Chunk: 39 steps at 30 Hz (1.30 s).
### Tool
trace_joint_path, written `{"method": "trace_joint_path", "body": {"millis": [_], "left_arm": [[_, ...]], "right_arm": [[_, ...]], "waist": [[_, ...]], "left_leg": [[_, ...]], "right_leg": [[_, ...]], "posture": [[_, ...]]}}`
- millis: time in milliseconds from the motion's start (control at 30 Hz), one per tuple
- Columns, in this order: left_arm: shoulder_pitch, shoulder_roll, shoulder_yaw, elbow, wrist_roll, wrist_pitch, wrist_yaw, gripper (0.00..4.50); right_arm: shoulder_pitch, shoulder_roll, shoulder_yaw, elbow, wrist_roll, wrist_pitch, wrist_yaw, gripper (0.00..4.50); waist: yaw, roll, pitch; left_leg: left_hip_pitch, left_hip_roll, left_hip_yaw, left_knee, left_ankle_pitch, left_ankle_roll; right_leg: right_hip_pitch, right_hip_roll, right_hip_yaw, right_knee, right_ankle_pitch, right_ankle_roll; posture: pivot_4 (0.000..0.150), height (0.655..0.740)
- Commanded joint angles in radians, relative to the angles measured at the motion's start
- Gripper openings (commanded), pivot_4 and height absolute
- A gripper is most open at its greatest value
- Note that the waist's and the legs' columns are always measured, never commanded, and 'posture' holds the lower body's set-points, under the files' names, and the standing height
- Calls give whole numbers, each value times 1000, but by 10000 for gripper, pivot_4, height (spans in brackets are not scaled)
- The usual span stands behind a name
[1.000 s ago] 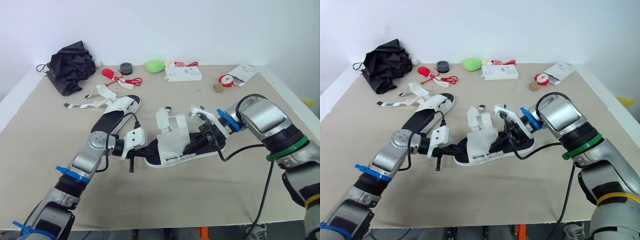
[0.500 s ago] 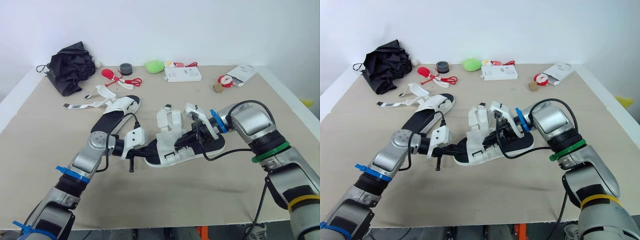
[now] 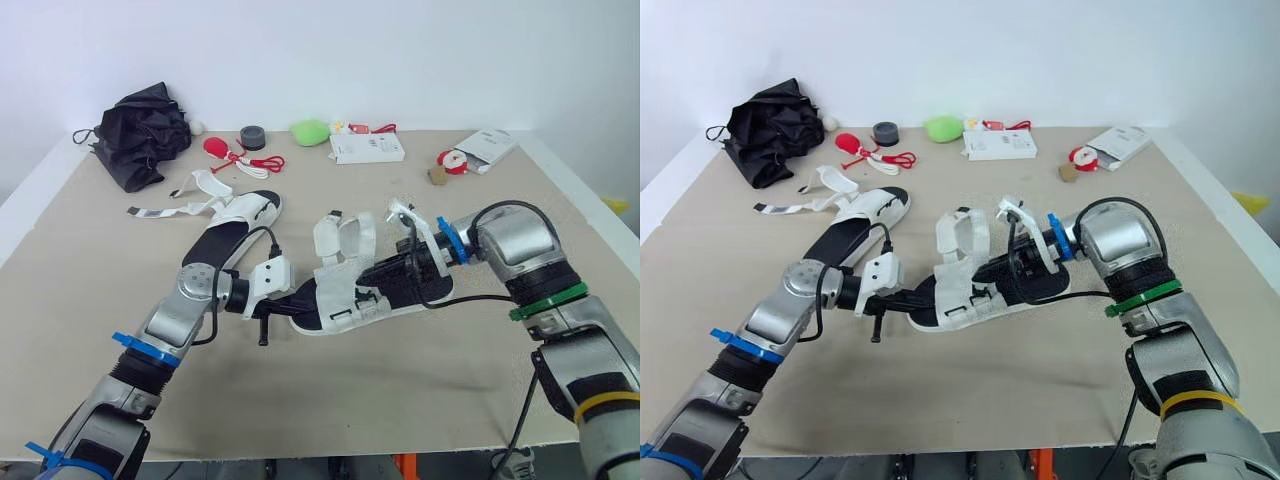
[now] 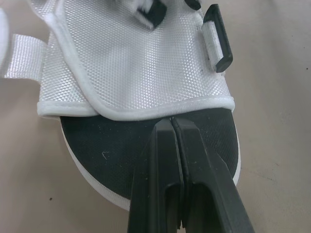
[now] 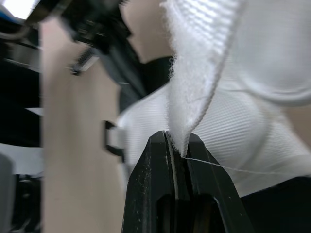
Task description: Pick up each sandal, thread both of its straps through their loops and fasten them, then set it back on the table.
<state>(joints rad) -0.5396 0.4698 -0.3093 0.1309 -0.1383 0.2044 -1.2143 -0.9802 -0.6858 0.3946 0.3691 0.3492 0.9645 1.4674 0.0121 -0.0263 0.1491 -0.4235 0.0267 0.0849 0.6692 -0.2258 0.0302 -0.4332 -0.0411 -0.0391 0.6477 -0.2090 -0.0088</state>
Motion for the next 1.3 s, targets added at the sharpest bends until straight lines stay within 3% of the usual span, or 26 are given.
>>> {"method": "trace_joint_path", "body": {"millis": [33, 300, 433, 667, 833, 1067, 1300], "left_arm": [[41, 10, -62, 25, 31, 28, -22, 0], [46, 5, -64, 23, 30, 28, -18, 0], [47, 7, -65, 20, 29, 31, -19, 0], [44, 3, -62, 23, 29, 33, -13, 0], [51, 7, -59, 18, 27, 36, -13, 0], [51, 8, -57, 17, 25, 39, -9, 0], [47, 8, -55, 18, 27, 40, -11, 0]], "right_arm": [[22, -30, -16, -67, 21, 35, 18, 355], [50, -11, -46, -76, 34, 64, -35, 355], [21, 17, -90, -3, 31, 73, -99, 16021], [42, -18, -204, -25, 115, 126, -94, 16021], [169, -34, -274, -193, 202, 187, -117, 16021], [264, 108, -341, -393, 172, 157, -435, 16021], [333, 136, -350, -539, 250, 227, -510, 16021]], "waist": [[0, 0, 0], [0, 0, 0], [0, 0, 0], [0, 0, 0], [0, 0, 0], [-2, 1, 0], [-1, 1, 0]], "left_leg": [[0, 0, 0, 0, 0, 0], [0, 0, 0, 0, 0, 0], [0, 0, 0, 0, 0, 0], [0, 0, 1, 0, 0, 0], [0, 0, 0, 0, 0, 0], [1, 1, 1, 1, 0, 0], [0, 0, 2, 1, 0, 0]], "right_leg": [[0, 0, 0, 0, 0, 0], [0, 0, 0, 0, 0, 0], [0, 0, 0, 0, 0, 0], [0, 0, 1, 0, 0, 0], [0, 0, 1, 0, 0, 1], [0, 0, 1, 0, -2, 6], [0, 0, 3, 0, -2, 6]], "posture": [[1500, 7400], [1500, 7400], [1500, 7400], [1500, 7400], [1500, 7400], [1500, 7400], [1500, 7400]]}}
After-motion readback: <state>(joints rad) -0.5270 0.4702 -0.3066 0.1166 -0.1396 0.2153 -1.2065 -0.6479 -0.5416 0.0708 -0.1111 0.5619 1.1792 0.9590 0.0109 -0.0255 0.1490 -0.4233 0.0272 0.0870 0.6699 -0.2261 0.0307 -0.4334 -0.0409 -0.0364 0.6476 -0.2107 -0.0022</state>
